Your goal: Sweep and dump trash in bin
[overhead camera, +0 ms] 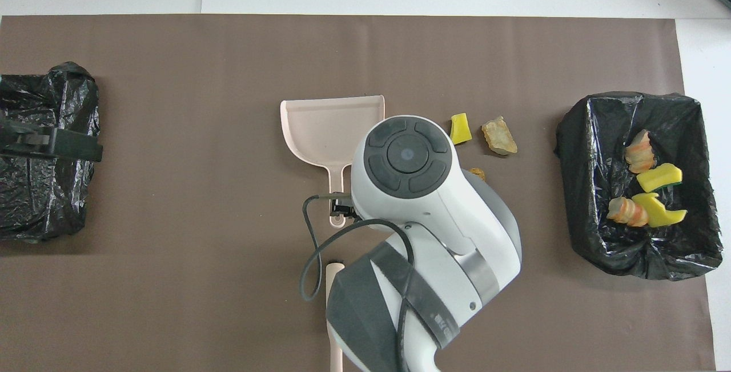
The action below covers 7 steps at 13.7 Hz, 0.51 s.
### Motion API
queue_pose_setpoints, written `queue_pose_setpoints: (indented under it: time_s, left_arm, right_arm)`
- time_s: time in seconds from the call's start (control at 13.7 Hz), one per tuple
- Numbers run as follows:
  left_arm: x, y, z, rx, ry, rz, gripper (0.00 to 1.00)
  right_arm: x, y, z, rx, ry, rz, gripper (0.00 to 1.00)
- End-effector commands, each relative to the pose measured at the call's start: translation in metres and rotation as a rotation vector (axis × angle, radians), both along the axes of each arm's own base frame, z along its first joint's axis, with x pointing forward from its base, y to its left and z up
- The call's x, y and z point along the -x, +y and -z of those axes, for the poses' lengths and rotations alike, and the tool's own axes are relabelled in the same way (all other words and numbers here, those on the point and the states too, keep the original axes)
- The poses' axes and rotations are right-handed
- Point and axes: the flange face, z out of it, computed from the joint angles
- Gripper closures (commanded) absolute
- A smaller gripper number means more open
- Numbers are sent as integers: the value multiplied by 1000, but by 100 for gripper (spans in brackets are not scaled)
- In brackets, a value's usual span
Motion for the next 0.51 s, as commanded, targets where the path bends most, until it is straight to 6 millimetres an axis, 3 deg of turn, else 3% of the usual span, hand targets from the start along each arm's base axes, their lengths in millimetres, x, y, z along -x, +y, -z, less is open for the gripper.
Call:
queue_pose_setpoints:
  time_s: [0.0,0.15,0.29,0.44]
  left_arm:
    - [-17,-51,45,-2,-3,9,0]
    - [-23,-94,84,0,14,9,0]
    - [-21,-146,131,-24,30,-8,0]
    - [-13,-174,164,-16,18,-45,0]
  right_arm:
    - [70,-15,30,-70,13,40,0]
    - [100,8,49,-77,27,23,0]
    - [123,17,71,-67,19,34,0]
    - [134,23,81,-71,2,56,0]
